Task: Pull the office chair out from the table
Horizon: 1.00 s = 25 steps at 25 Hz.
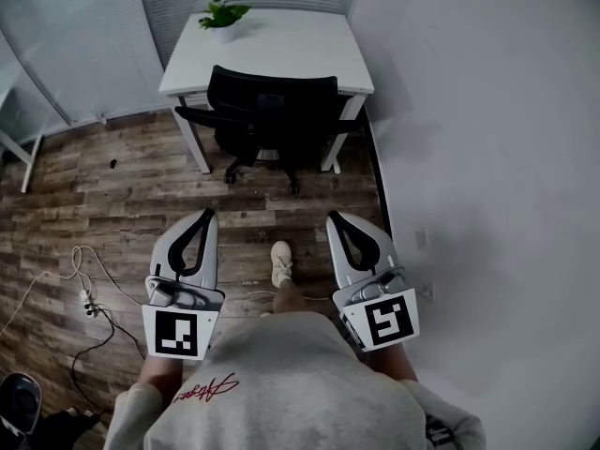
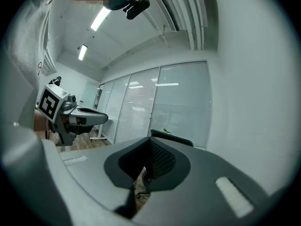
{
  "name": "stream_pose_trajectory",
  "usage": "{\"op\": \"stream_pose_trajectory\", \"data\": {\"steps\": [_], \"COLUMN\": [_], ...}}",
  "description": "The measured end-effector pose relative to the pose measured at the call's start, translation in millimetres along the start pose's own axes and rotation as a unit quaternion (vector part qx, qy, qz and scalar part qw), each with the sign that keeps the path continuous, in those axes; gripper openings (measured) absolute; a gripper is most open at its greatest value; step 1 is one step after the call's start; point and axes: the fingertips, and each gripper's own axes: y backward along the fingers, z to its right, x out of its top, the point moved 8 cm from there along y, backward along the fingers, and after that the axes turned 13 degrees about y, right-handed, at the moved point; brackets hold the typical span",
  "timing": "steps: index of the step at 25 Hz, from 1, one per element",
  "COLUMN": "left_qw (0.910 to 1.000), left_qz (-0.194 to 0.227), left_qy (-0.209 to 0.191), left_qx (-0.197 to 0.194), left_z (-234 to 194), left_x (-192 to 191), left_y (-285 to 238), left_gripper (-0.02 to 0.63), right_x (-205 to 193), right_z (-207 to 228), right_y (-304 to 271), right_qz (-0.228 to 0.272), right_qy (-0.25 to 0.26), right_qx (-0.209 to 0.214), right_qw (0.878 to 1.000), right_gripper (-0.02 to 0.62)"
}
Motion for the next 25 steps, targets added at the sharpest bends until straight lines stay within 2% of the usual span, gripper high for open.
{"op": "stream_pose_trajectory", "data": {"steps": [6,10,16,20,23,25], "left_qw": [1.0,0.9999,0.9999,0.9999,0.9997,0.9995], "left_qz": [-0.003,0.001,-0.005,-0.008,-0.02,-0.027], "left_qy": [-0.003,-0.006,-0.011,-0.011,-0.011,-0.01], "left_qx": [0.007,0.01,0.011,0.007,0.006,0.01], "left_z": [-20.3,-37.3,-63.9,-74.0,-84.5,-94.3], "left_x": [-9.6,-7.8,-2.3,-3.5,-7.1,-6.8], "left_y": [-40.4,-73.7,-128.8,-160.0,-182.3,-194.4], "left_gripper": [0.0,0.0,0.0,0.0,0.0,0.0], "right_x": [-13.8,-28.8,-27.8,-43.6,-46.9,-51.0], "right_z": [22.3,43.1,79.1,97.5,114.2,122.5], "right_y": [-43.4,-73.2,-124.7,-144.7,-165.6,-177.5], "right_qz": [0.007,-0.017,0.015,-0.015,0.011,0.009], "right_qy": [0.008,0.011,-0.003,-0.007,-0.009,-0.004], "right_qx": [0.012,0.02,0.012,0.023,0.025,0.034], "right_qw": [1.0,1.0,1.0,1.0,1.0,0.999], "right_gripper": [-0.002,-0.002,-0.002,-0.002,-0.002,-0.002]}}
